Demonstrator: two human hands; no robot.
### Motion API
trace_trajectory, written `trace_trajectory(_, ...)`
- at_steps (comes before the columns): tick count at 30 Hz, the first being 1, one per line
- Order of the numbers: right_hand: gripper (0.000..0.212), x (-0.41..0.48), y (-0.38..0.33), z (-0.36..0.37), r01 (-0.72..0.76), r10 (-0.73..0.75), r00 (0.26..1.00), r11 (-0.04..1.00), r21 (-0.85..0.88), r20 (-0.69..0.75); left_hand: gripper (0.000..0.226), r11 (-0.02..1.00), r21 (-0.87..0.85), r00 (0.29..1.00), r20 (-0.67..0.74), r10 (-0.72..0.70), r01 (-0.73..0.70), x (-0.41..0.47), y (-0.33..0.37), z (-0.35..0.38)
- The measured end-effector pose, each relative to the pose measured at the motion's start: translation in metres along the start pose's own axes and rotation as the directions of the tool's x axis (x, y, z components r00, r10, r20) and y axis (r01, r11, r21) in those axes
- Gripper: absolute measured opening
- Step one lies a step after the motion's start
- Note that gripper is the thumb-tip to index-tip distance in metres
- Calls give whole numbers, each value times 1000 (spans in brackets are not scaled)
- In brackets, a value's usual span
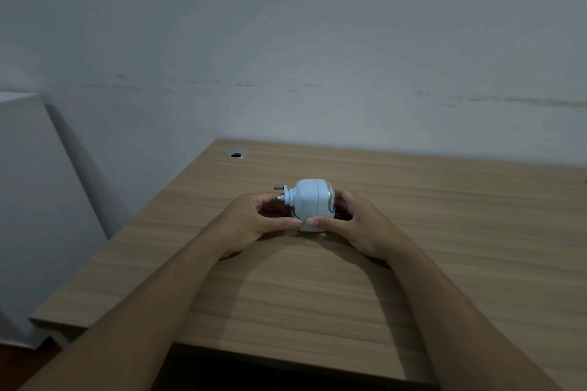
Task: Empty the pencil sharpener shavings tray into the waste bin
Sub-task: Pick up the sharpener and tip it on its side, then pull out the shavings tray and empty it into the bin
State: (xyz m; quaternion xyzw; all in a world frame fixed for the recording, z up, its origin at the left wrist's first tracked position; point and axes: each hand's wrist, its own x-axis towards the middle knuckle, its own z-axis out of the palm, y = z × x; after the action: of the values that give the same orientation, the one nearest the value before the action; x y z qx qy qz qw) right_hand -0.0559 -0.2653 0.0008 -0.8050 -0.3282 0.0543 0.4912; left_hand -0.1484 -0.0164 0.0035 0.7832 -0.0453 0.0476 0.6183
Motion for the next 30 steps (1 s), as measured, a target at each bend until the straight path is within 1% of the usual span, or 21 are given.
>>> trace_trajectory(4,74,-1,1,0,10,-10,1000,1000,6,-14,50,1000,23,998,-57,4,-3,-4,-6,-5)
trace_trajectory(7,73,-3,1,-1,-2,2,1000,1000,9,-15,50,998,64,991,-136,7,2,-11,-9,-10)
trace_trajectory(11,70,-6,0,-2,-16,17,999,999,28,-30,47,997,72,984,-175,-16,29,-22,-11,-22)
trace_trajectory(13,71,-7,1,-3,-29,31,999,999,38,-34,48,997,68,986,-162,-36,48,-30,-7,-28)
trace_trajectory(15,77,-7,4,-4,-45,47,997,999,26,-54,47,996,58,990,-126,-55,63,-37,-3,-32)
trace_trajectory(17,82,-9,6,-3,-57,57,996,998,14,-73,46,998,1,990,-121,-69,70,-44,0,-34)
trace_trajectory(19,80,-12,4,-1,-64,65,993,998,18,-96,46,997,-47,990,-125,-72,67,-50,2,-33)
trace_trajectory(22,75,-16,1,4,-76,78,987,997,22,-138,46,998,-45,989,-135,-60,54,-56,0,-30)
trace_trajectory(24,82,-20,-3,5,-80,86,985,996,42,-152,48,998,-33,989,-137,-52,48,-59,-1,-28)
trace_trajectory(26,95,-27,-7,6,-80,94,981,993,87,-167,50,998,-42,990,-132,-48,43,-62,0,-26)
trace_trajectory(28,104,-37,-11,5,-79,91,973,995,67,-214,49,998,-53,990,-133,-46,39,-70,1,-24)
trace_trajectory(30,107,-47,-13,6,-99,105,957,994,39,-271,50,997,-60,988,-144,-50,42,-77,1,-22)
